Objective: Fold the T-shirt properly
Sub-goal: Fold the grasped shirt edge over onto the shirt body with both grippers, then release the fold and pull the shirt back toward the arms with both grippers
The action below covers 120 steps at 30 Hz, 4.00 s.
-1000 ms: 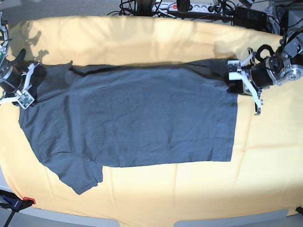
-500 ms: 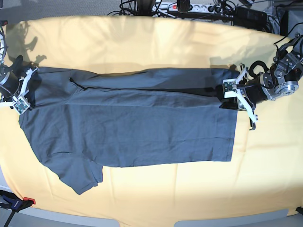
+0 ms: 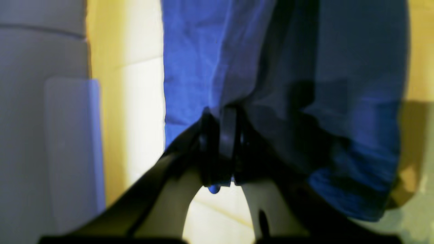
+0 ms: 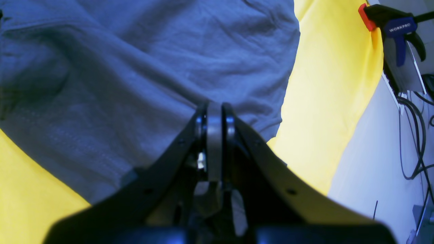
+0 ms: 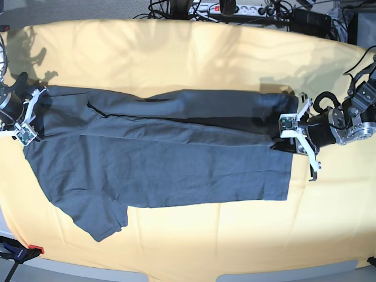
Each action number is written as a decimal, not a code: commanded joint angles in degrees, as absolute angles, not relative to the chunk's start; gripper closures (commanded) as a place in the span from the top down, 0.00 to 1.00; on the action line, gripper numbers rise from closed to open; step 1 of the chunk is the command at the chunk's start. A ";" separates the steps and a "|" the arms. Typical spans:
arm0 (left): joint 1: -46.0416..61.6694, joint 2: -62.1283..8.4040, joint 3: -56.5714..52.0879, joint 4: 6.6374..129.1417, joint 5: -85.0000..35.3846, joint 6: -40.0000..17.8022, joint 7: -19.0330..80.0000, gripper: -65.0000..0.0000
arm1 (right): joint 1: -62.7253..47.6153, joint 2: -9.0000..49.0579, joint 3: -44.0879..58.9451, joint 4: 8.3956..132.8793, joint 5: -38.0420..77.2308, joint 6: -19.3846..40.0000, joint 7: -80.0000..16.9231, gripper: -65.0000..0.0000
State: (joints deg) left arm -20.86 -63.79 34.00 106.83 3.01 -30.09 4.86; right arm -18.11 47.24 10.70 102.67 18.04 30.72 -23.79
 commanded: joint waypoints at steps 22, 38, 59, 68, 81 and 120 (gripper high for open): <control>-26.30 -69.78 33.21 107.59 -19.20 -40.00 13.43 0.74 | -11.81 48.62 11.51 103.50 34.30 39.99 -34.74 0.62; -5.58 -73.32 33.23 111.31 -0.16 -40.00 11.31 0.74 | -17.32 48.58 11.51 103.48 40.27 40.00 -40.16 0.62; -4.97 -66.67 33.23 101.08 15.55 -28.27 3.79 0.74 | -17.32 48.58 11.51 103.48 40.29 40.00 -40.18 0.62; -8.05 -65.56 33.23 98.98 16.03 -24.21 3.81 0.74 | -17.34 48.58 11.51 103.48 40.32 40.00 -40.64 0.62; -8.32 -65.56 33.23 98.98 9.78 -24.36 3.62 0.00 | -17.32 48.60 11.51 103.50 40.29 40.00 -42.02 0.62; -13.21 -66.02 33.23 99.00 6.33 -24.84 3.40 0.00 | -29.50 50.89 11.49 94.45 4.19 30.70 -18.46 0.62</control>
